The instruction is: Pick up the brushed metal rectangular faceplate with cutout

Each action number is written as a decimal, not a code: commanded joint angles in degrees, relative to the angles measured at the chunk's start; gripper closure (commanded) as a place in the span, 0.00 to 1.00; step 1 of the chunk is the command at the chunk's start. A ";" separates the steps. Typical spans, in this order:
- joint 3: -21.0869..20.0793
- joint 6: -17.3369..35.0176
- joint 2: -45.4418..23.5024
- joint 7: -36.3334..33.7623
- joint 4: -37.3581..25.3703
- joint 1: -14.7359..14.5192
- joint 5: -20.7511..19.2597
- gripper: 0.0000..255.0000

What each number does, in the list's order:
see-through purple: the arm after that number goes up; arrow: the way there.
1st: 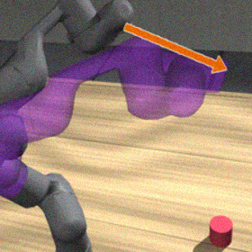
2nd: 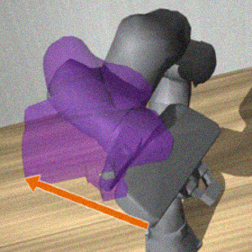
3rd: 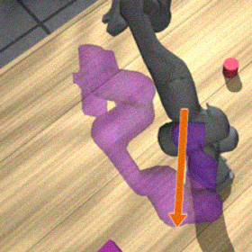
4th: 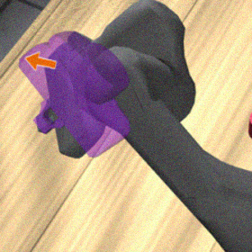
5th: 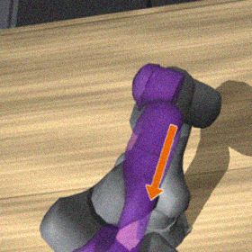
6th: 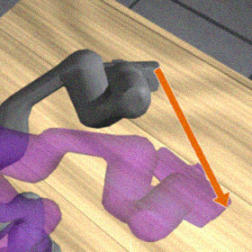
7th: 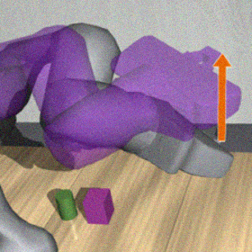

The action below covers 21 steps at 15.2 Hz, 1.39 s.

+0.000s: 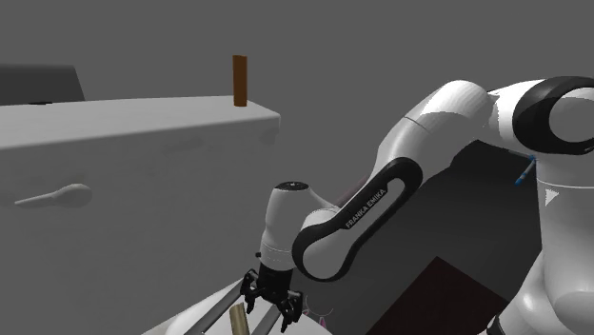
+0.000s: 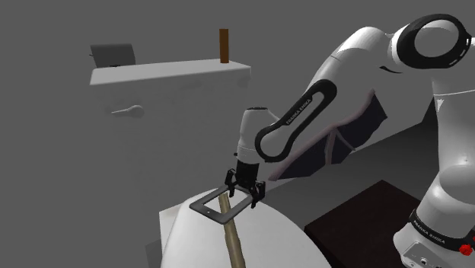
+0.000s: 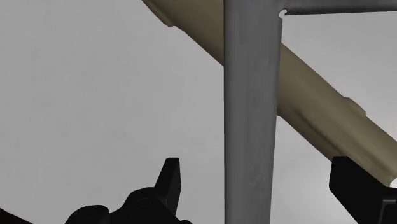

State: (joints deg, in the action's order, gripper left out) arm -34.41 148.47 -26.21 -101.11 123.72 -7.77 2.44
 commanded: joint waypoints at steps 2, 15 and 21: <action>1.28 2.17 -2.43 -0.40 -0.14 -1.10 -1.27 0.00; 0.92 1.59 -1.75 -0.30 -0.08 -0.80 -0.93 1.00; -1.18 -2.06 2.24 0.30 0.01 0.98 1.22 1.00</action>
State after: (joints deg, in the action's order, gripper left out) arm -35.25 147.00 -24.64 -101.03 123.68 -7.19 3.27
